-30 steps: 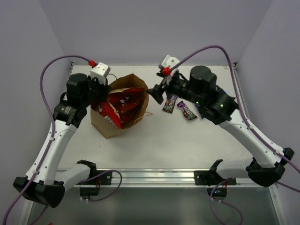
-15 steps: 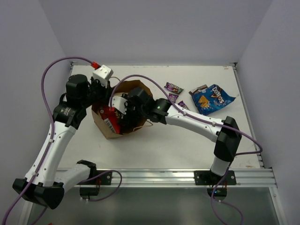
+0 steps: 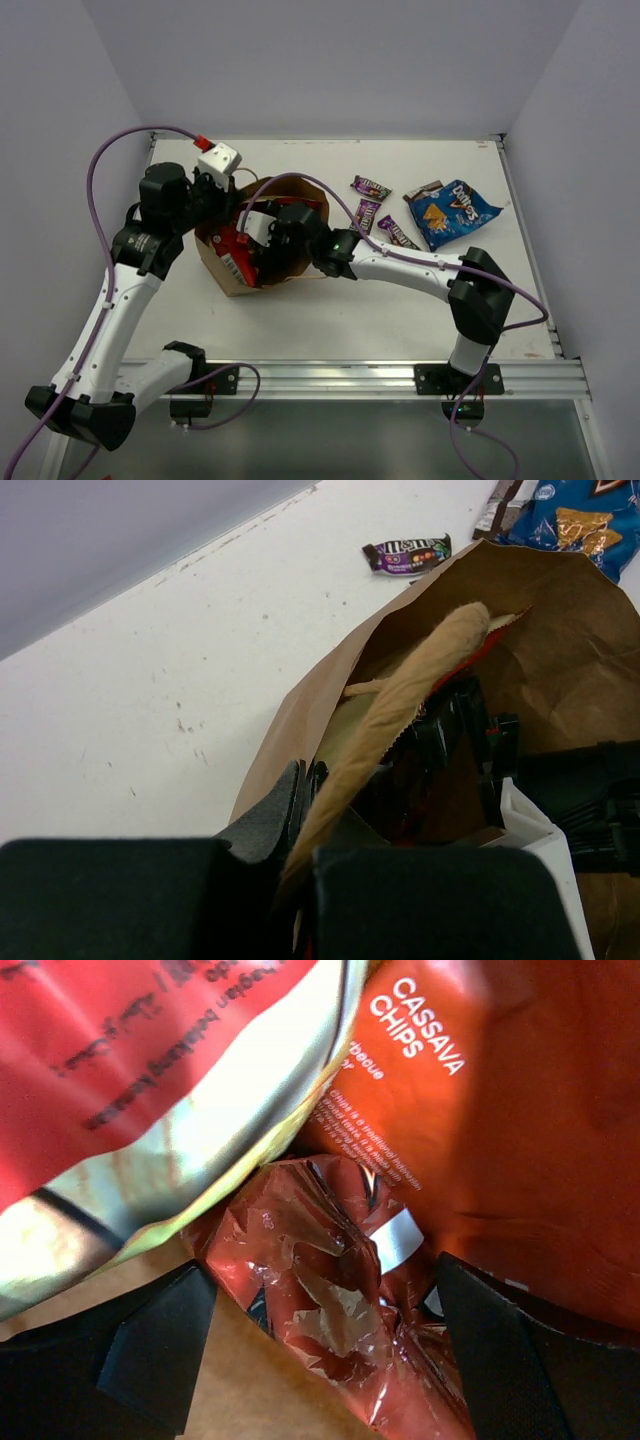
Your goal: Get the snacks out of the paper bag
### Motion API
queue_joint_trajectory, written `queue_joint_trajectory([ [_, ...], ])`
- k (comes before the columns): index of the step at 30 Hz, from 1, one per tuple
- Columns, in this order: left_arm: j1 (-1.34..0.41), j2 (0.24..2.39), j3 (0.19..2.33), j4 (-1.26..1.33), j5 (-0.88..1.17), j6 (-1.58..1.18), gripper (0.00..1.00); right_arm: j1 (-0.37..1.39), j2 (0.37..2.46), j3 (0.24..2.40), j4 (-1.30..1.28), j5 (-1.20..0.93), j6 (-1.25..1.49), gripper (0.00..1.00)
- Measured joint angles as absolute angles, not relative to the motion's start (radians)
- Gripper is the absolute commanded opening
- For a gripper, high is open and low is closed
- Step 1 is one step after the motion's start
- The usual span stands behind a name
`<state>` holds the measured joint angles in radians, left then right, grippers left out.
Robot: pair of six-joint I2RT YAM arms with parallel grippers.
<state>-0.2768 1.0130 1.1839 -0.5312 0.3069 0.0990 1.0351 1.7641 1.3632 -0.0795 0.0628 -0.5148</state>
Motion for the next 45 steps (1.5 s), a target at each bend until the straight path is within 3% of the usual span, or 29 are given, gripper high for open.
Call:
queue_joint_trajectory([
  [4, -0.277, 1.004, 1.18, -0.532, 0.307, 0.099, 0.0, 1.033, 1.768, 1.346, -0.021, 0.066, -0.52, 0.77],
  [8, -0.277, 1.004, 1.18, -0.532, 0.307, 0.099, 0.0, 1.025, 1.789, 1.347, 0.006, 0.058, -0.527, 0.39],
  [9, -0.277, 1.003, 1.18, -0.532, 0.307, 0.099, 0.0, 1.023, 1.794, 1.347, 0.009, 0.057, -0.527, 0.23],
  [13, -0.277, 1.003, 1.18, -0.532, 0.3, 0.099, 0.0, 1.019, 1.797, 1.346, 0.002, 0.052, -0.519, 0.01],
  [19, -0.278, 1.003, 1.18, -0.529, 0.264, 0.098, 0.0, 1.018, 1.742, 1.345, -0.058, 0.016, -0.509, 0.0],
  [35, -0.278, 1.018, 1.18, -0.533, 0.142, 0.088, 0.0, 1.012, 1.301, 1.42, -0.173, -0.07, -0.452, 0.0],
  [45, -0.278, 1.05, 1.18, -0.535, 0.044, 0.078, 0.0, 0.943, 1.01, 1.422, -0.158, 0.249, -0.322, 0.0],
])
